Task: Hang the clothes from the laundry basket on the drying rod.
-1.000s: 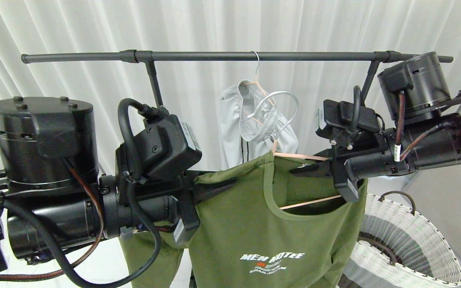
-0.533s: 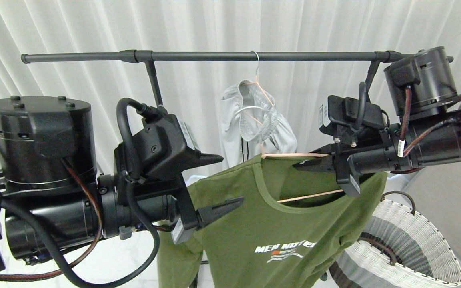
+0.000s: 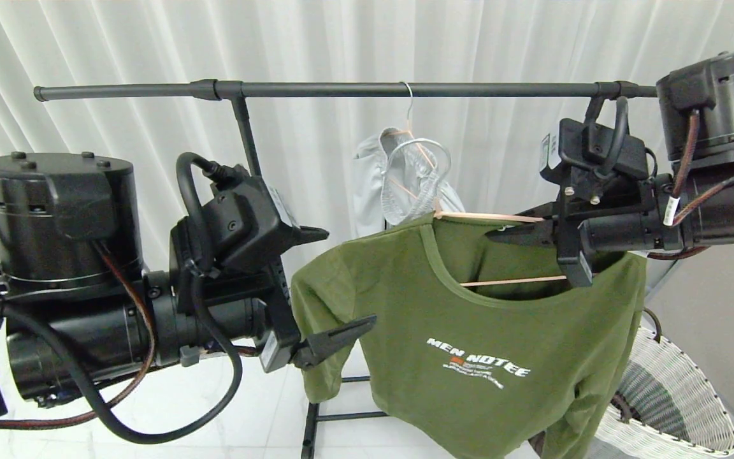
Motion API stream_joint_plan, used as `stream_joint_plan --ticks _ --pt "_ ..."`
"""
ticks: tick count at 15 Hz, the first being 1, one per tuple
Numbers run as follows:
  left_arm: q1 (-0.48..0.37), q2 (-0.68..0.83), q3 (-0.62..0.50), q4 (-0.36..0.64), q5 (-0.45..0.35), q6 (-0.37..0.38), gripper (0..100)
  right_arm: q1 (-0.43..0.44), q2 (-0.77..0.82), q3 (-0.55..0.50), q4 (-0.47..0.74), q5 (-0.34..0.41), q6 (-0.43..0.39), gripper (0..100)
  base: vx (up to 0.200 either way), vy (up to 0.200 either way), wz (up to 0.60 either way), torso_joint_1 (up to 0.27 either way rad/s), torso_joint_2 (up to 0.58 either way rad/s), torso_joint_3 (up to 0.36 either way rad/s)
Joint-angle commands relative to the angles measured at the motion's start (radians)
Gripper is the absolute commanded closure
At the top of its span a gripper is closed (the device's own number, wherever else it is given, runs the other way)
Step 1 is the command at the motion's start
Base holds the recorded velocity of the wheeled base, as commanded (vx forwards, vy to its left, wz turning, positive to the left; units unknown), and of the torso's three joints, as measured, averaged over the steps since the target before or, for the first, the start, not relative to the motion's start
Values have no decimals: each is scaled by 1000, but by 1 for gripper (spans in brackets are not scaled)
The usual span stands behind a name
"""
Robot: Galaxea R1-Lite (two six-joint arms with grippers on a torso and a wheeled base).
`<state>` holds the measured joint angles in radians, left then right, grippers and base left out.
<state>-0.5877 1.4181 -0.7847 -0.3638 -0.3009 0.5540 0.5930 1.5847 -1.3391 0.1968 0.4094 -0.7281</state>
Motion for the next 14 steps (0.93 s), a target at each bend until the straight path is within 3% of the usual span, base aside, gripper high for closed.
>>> stream_joint_plan --ticks 1,5,11,14 --pt "58 -2 12 -3 0 1 0 -10 -26 3 0 2 -1 100 0 0 0 0 0 0" --pt "193 4 111 -99 16 10 0 -12 -51 3 -11 6 4 100 0 0 0 0 0 0" --pt "229 33 189 -107 60 17 0 -9 -55 6 -102 8 24 100 0 0 0 0 0 0" --pt "293 64 196 -107 74 17 0 -1 -71 8 -106 12 30 100 0 0 0 0 0 0"
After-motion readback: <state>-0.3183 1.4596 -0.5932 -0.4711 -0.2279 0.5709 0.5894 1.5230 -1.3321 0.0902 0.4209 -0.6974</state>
